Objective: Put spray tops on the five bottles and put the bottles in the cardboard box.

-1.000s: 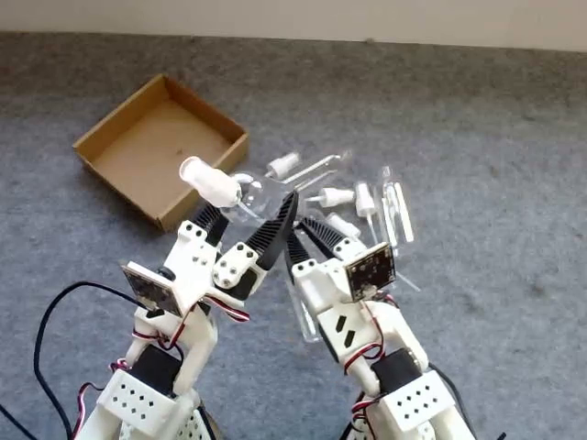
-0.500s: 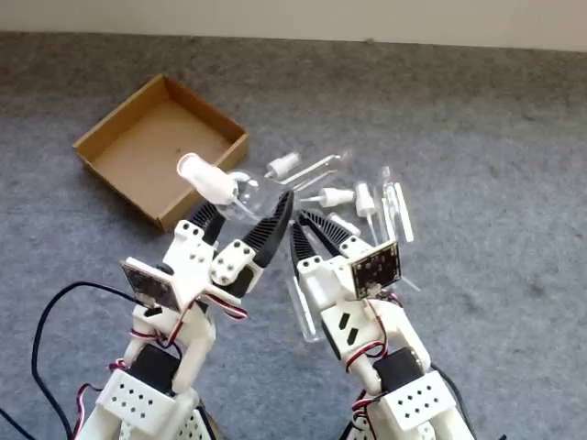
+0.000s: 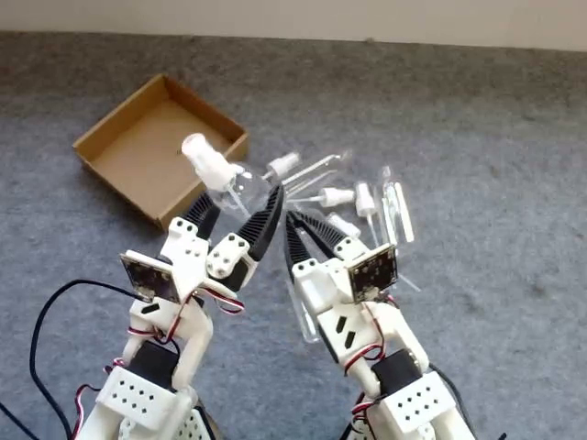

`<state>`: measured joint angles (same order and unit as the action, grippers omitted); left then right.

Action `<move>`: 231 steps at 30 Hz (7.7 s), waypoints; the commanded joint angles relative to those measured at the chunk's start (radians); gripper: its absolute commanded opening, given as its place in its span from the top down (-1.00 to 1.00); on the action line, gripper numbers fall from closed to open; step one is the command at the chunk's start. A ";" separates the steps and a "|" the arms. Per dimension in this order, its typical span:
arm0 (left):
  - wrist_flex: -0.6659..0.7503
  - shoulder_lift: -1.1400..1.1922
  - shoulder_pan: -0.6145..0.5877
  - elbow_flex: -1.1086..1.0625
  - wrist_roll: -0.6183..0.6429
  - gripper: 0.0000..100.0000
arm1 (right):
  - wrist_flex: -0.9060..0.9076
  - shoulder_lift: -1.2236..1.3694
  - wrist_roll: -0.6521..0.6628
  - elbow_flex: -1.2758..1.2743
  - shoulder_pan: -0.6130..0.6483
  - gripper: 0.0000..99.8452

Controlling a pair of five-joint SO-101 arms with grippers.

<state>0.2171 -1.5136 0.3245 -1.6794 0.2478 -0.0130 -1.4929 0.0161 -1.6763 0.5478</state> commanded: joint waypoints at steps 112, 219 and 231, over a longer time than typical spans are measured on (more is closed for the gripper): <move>0.095 2.040 -0.572 1.603 -0.207 0.82 | 0.147 -0.002 -0.003 -0.171 0.031 0.98; -1.080 0.931 -0.476 1.035 -0.204 0.36 | 0.139 -0.008 -0.009 -0.170 -0.249 0.98; -1.521 0.789 -0.119 1.038 -0.048 0.36 | 0.139 -0.008 -0.009 -0.170 -0.272 0.98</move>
<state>-1.2359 -0.7127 0.1204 -0.6544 0.1327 0.1250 -1.4914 0.0161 -1.6763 0.3007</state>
